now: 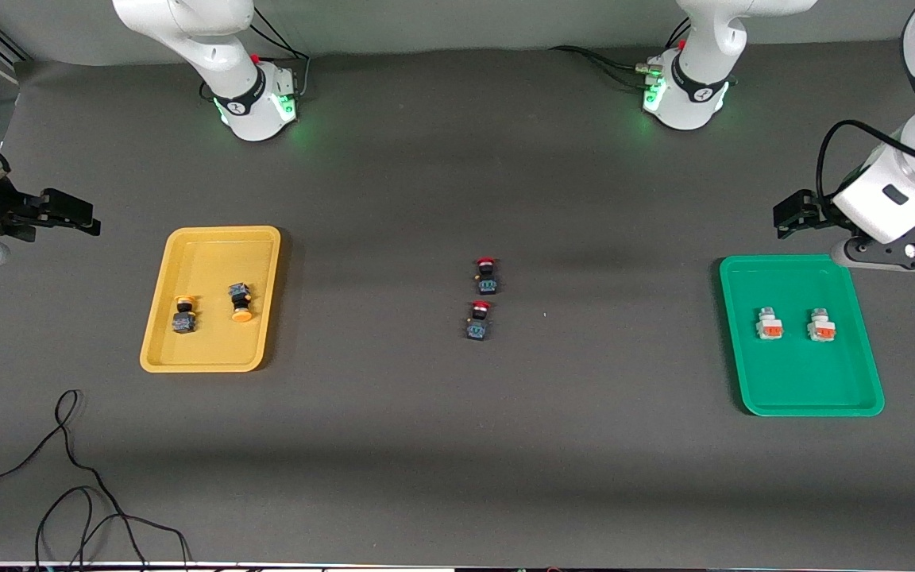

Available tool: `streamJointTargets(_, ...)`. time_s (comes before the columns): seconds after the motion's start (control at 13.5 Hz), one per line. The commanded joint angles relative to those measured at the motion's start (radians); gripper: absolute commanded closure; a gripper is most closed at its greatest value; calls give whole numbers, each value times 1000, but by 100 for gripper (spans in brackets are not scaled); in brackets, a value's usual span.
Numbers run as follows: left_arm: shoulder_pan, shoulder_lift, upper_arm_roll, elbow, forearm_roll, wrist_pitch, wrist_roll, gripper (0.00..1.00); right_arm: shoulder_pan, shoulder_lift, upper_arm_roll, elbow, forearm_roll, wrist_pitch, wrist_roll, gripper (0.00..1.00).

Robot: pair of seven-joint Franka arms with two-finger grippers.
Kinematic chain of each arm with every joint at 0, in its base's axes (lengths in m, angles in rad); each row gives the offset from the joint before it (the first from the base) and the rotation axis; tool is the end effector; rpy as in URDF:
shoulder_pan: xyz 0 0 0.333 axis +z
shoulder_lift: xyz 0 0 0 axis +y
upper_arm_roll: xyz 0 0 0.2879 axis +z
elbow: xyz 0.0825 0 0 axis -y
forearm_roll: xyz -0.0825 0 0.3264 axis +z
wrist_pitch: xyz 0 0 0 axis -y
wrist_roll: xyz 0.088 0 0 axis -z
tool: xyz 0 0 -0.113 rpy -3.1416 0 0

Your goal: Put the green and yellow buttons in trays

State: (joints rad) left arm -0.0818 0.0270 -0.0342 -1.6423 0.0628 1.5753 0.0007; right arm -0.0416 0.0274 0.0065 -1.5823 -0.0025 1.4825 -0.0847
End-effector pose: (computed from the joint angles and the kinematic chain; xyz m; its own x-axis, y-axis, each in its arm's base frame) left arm 0.4977 -0.0507 0.5480 0.9888 -0.1163 -0.0939 -0.1223 -0.9906 -0.0615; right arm 0.4924 -0.0176 0.5650 0.9907 0.0497 -0.1266 0.0490 -0.9988 -0.0084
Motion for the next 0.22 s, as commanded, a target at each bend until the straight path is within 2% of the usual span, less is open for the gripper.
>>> streamJointTargets(0.0,-13,14,13,33,-8,-41,-13,1,0,-3,0,4,-10,5,11,0)
streamJointTargets(0.15,-9,14,13,33,-8,-43,-11,1,0,-3,0,4,-10,5,11,0)
